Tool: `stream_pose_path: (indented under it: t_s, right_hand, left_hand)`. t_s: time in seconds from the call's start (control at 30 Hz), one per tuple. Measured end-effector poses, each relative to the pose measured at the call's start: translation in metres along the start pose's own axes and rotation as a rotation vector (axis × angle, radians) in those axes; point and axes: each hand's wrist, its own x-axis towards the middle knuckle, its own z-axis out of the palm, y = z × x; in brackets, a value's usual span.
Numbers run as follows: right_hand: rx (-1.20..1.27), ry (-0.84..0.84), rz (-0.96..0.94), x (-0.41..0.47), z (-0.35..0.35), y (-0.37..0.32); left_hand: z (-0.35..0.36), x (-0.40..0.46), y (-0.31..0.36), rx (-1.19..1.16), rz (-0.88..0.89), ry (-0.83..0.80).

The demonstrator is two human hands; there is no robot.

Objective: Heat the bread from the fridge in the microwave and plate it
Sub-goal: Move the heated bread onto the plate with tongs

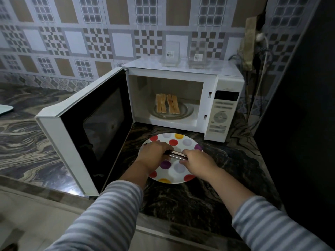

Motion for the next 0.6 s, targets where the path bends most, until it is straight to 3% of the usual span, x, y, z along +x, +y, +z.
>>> stream_pose_path:
  t_s: [0.07,0.17,0.37,0.6]
  right_hand:
    - [-0.021,0.020,0.022,0.006,0.001,0.001]
    - [-0.005,0.061,0.103,0.020,-0.003,0.005]
    - [0.133,0.257,0.219,0.061,-0.031,-0.001]
    - [0.326,0.276,0.430,0.130,-0.035,-0.001]
  left_hand:
    - [0.004,-0.007,-0.008,0.074,0.010,0.101]
    - [0.016,-0.023,-0.020,0.081,-0.113,0.230]
    - [0.047,-0.044,-0.049,-0.185,-0.436,0.097]
    - [0.062,-0.047,-0.055,-0.105,-0.509,0.095]
